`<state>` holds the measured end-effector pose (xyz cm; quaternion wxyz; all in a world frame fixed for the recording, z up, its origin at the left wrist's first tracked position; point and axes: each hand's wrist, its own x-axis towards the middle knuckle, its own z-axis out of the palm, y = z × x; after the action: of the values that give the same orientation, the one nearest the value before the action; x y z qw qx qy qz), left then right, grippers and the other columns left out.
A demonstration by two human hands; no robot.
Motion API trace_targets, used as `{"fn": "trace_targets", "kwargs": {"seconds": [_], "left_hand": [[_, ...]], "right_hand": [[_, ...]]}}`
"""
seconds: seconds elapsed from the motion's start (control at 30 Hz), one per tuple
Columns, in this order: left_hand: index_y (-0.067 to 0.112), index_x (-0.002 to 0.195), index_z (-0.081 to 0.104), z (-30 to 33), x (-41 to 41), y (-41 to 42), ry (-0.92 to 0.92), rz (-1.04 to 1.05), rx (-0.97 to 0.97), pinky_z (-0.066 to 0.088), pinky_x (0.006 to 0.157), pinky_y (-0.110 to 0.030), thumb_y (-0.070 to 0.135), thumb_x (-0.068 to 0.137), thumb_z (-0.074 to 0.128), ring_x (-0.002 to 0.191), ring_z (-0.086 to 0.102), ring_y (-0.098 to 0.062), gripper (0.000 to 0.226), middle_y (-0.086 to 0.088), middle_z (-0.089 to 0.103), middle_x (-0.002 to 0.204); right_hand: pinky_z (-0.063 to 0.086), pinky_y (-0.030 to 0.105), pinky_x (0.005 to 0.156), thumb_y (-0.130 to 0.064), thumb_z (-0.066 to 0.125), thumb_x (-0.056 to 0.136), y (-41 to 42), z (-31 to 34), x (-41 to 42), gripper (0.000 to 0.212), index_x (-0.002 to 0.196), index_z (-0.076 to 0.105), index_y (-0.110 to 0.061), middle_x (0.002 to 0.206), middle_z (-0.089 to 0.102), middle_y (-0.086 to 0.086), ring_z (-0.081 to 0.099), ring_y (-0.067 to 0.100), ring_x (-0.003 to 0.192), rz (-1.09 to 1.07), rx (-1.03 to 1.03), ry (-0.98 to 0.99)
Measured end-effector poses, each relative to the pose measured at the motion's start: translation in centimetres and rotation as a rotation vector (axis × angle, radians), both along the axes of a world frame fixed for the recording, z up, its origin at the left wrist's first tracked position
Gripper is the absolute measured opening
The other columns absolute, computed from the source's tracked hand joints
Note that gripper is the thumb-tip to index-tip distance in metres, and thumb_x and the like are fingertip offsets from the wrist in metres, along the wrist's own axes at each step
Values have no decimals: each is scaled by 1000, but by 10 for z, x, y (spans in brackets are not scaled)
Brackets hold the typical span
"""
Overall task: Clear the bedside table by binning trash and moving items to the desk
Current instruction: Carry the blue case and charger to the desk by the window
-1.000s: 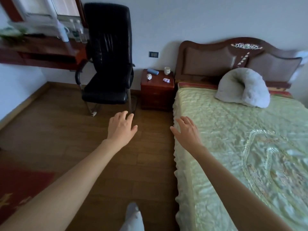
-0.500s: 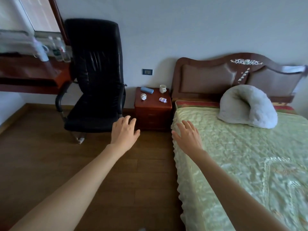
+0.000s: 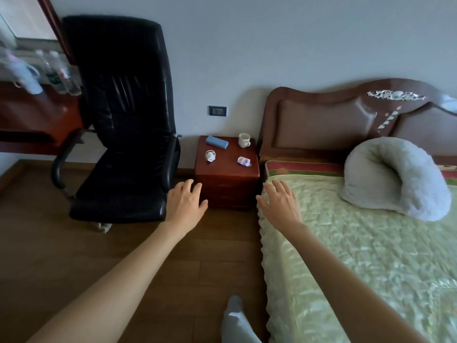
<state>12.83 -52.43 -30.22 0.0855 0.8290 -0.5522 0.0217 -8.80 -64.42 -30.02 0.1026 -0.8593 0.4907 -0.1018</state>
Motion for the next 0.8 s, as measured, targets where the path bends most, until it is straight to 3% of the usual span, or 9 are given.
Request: {"fn": "trace_targets", "kwargs": {"seconds": [0.27,0.8], "left_hand": [[14,137,41,0,34,-132,31,59,22,35,104,-42,41,92,48,131,38,-27,54,-11,42,143],[15,138,39,-48,139,-325,103,53,97,35,104,-42,41,92,49,131,39,-27,54,-11,43,142]], "right_hand": [[22,39,115,-44,45,97,-142,3,45,54,141,42,-15,150,39,8,24,28,144,26,-2,10],[25,40,113,-39,48,97,-327,-43,155,49,138,47,-13,146,44,9,28,28,142,33,89,32]]}}
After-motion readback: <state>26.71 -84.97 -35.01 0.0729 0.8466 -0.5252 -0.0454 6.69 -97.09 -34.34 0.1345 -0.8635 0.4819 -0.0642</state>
